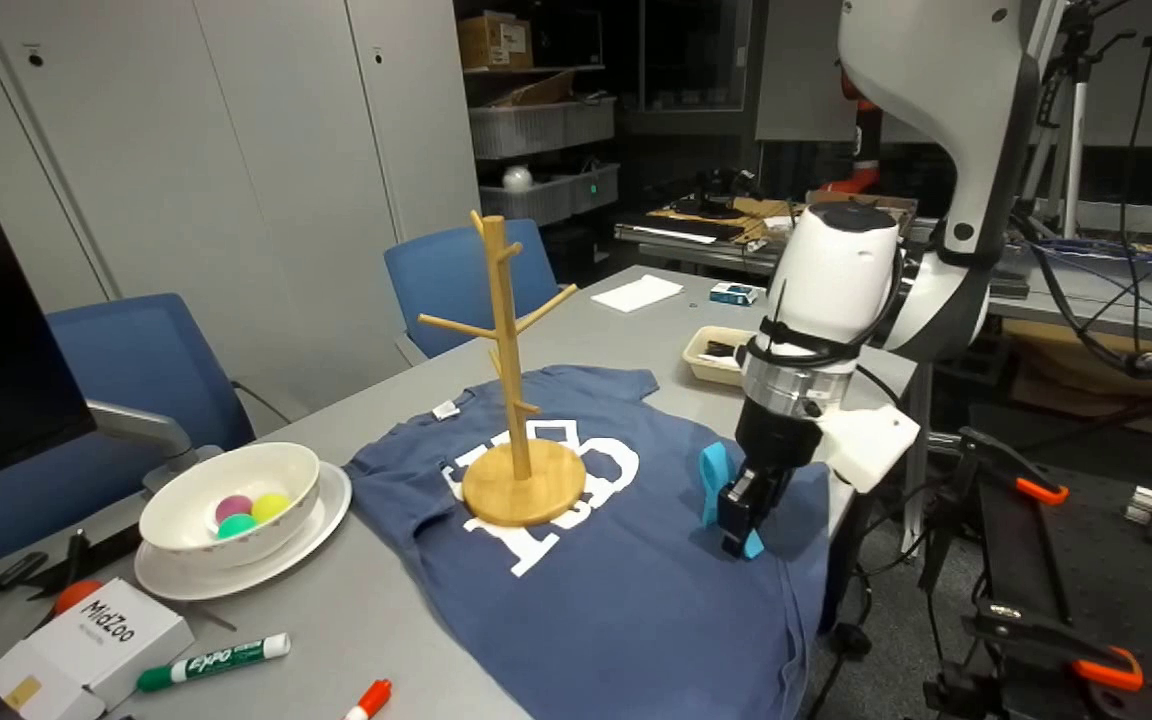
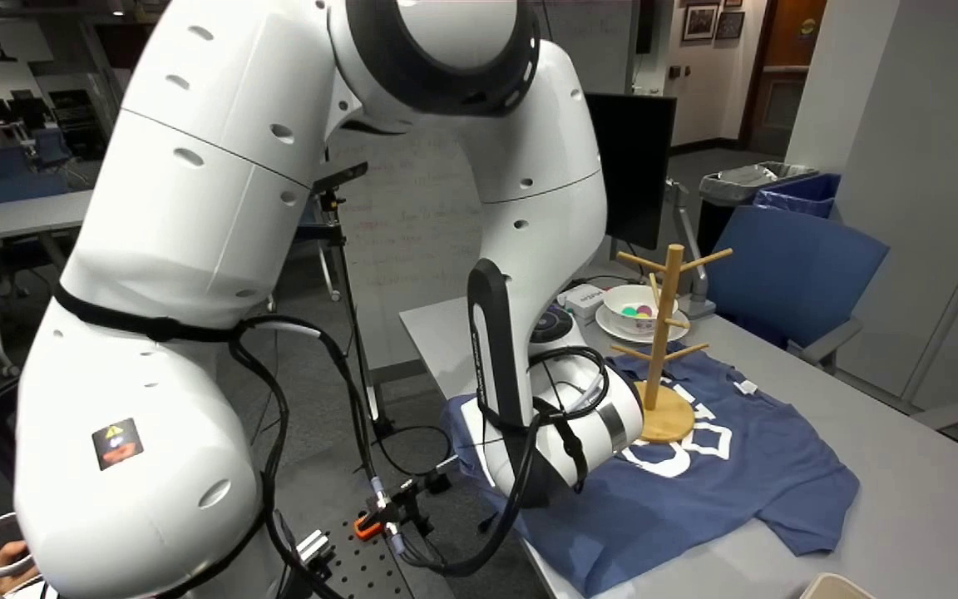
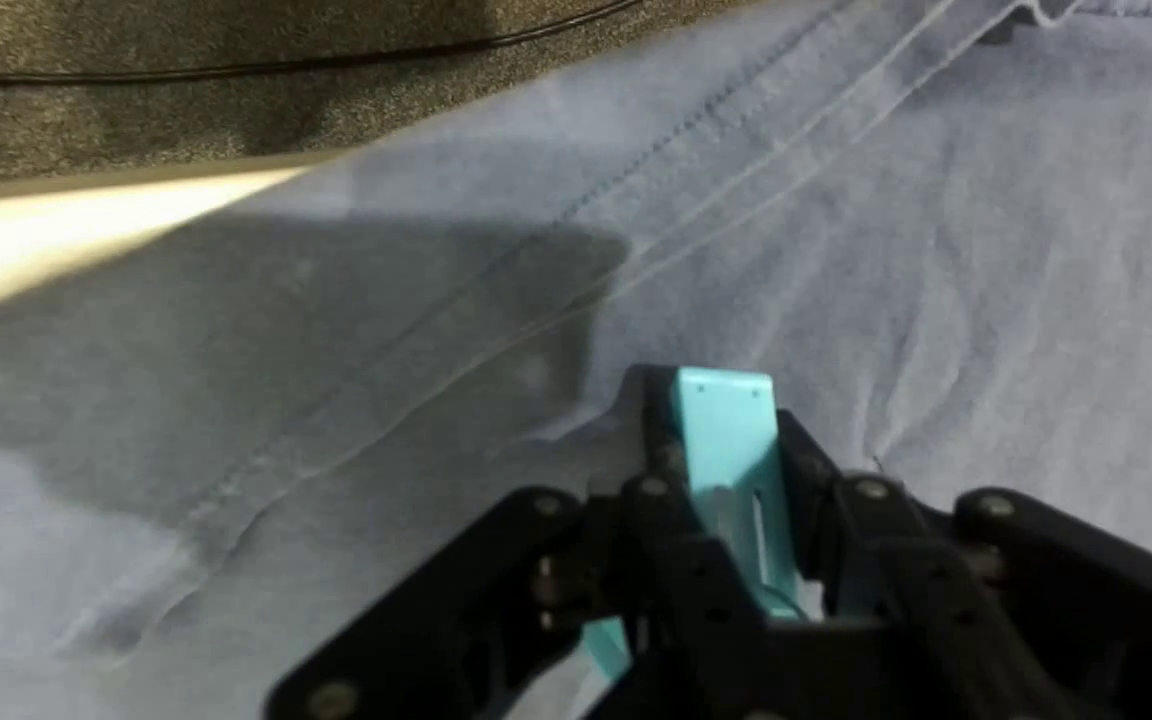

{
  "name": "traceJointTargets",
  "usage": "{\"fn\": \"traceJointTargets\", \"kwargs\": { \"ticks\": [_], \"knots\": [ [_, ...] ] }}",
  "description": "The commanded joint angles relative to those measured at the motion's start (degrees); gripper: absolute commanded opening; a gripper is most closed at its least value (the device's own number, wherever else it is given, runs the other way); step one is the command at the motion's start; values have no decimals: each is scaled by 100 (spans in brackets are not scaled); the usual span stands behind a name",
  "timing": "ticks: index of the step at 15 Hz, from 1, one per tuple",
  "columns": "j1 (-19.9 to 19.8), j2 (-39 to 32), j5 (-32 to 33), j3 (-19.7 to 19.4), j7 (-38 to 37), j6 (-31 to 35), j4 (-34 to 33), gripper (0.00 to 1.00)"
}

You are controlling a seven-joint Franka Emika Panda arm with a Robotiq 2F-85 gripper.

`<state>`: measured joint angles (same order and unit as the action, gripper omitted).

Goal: Unhang the blue object from the hanger

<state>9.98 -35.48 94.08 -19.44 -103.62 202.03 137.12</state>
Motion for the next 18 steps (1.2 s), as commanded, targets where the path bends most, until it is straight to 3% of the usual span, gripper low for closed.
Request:
{"fn": "traceJointTargets", "kwargs": {
  "ticks": [1, 6, 14, 15, 16, 18],
  "knots": [
    [232, -501, 777, -191, -1086, 436, -886, 6],
    [743, -502, 1300, -692, -2096, 391, -1542, 6],
    [1682, -572, 1558, -1617, -2827, 342, -1999, 6],
    [1791, -606, 1581, -1725, -2897, 360, -2017, 50],
    [1895, -630, 1602, -1824, -2959, 363, -2026, 51],
    [2098, -668, 1651, -2023, -3063, 369, -2040, 65]
  ]
}}
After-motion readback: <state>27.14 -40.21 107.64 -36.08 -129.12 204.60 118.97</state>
